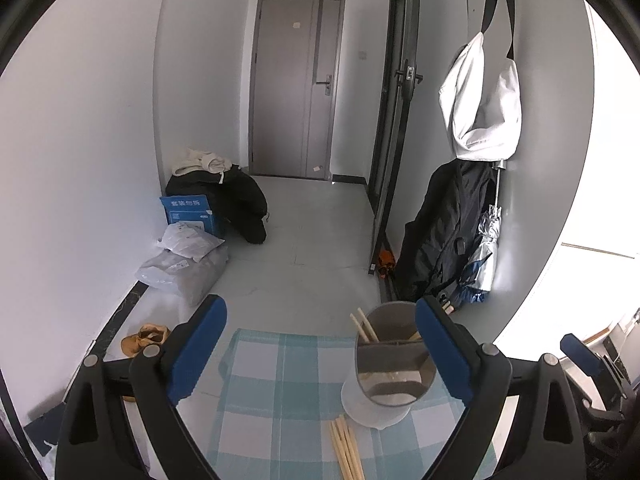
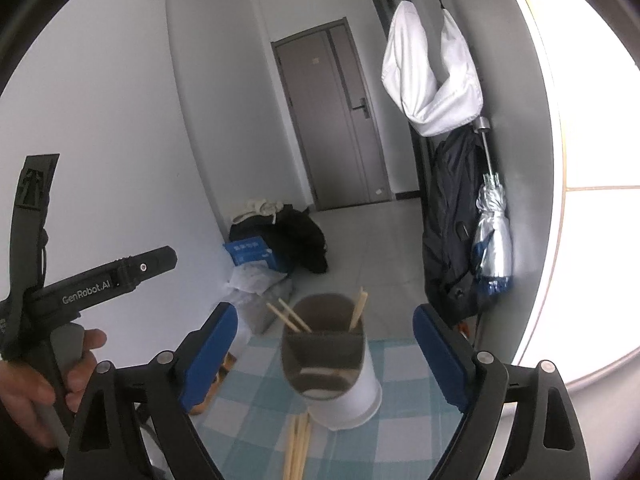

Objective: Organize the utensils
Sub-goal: 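Open both grippers and withdraw them from the utensil holder, then move both grippers back down toward the chopstick pile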

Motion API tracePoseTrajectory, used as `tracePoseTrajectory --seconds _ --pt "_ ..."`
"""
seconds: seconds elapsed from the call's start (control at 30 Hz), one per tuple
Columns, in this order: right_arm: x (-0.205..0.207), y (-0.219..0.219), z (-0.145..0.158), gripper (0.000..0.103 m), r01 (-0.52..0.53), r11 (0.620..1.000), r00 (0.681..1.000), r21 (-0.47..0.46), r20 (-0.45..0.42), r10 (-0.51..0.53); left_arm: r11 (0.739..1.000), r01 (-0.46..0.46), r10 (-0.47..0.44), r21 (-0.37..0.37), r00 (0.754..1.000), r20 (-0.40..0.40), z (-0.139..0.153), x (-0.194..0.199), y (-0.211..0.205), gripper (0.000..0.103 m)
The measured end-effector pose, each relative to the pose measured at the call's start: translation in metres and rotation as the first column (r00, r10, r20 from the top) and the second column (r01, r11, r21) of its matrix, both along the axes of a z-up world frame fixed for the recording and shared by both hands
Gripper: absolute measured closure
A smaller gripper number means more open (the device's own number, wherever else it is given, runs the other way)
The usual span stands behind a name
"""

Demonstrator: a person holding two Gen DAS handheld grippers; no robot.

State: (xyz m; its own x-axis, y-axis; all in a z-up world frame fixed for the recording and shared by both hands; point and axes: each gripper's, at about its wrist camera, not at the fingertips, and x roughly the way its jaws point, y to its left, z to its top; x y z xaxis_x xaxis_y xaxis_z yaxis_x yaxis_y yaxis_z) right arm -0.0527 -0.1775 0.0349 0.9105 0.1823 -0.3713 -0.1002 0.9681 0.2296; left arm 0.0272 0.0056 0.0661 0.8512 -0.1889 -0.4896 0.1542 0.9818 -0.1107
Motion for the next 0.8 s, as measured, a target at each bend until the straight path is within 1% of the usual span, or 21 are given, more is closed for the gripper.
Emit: tracePoseTrajectory --seconds 0.13,0.2,0.37,0.5,0.6,0.7,0.8 --pt "-0.011 0.007 -0.011 0.013 -0.003 1.0 1.0 -0.023 -0.006 0.003 1.0 -0.003 0.003 -0.017 1.0 -0.024 -0.012 -0.009 0.008 0.01" --pt "-0.014 0.01 -0.017 0.013 -0.006 1.0 1.0 -0.027 -0.015 0.005 1.0 -0.006 0.006 -0.011 0.999 -0.037 -0.021 -0.012 0.01 0.01" --pt "-0.017 0.014 -0.037 0.013 -0.005 1.0 0.998 -0.027 -0.056 0.004 1.0 -0.018 0.017 -0.018 0.998 -0.06 -0.042 -0.019 0.019 0.01" --pt "-0.017 0.018 -0.054 0.013 -0.008 0.999 0.996 -0.048 -0.087 0.003 0.999 -0.042 0.039 -0.031 0.996 -0.075 -0.06 -0.021 0.024 0.01" --pt "-0.011 0.022 -0.071 0.013 -0.01 0.998 0.991 -0.063 -0.136 0.002 0.998 -0.057 0.054 -0.033 0.995 -0.088 -0.076 -0.019 0.027 0.01" --pt "-0.008 0.026 -0.085 0.013 -0.015 0.997 0.985 -0.072 -0.175 0.002 0.997 -0.07 0.064 -0.044 0.99 -0.124 -0.094 -0.013 0.03 0.01" --pt "0.0 0.028 -0.1 0.013 -0.021 0.996 0.973 -0.084 -0.232 0.001 0.996 -0.08 0.072 -0.044 0.986 -0.152 -0.111 -0.006 0.031 0.01"
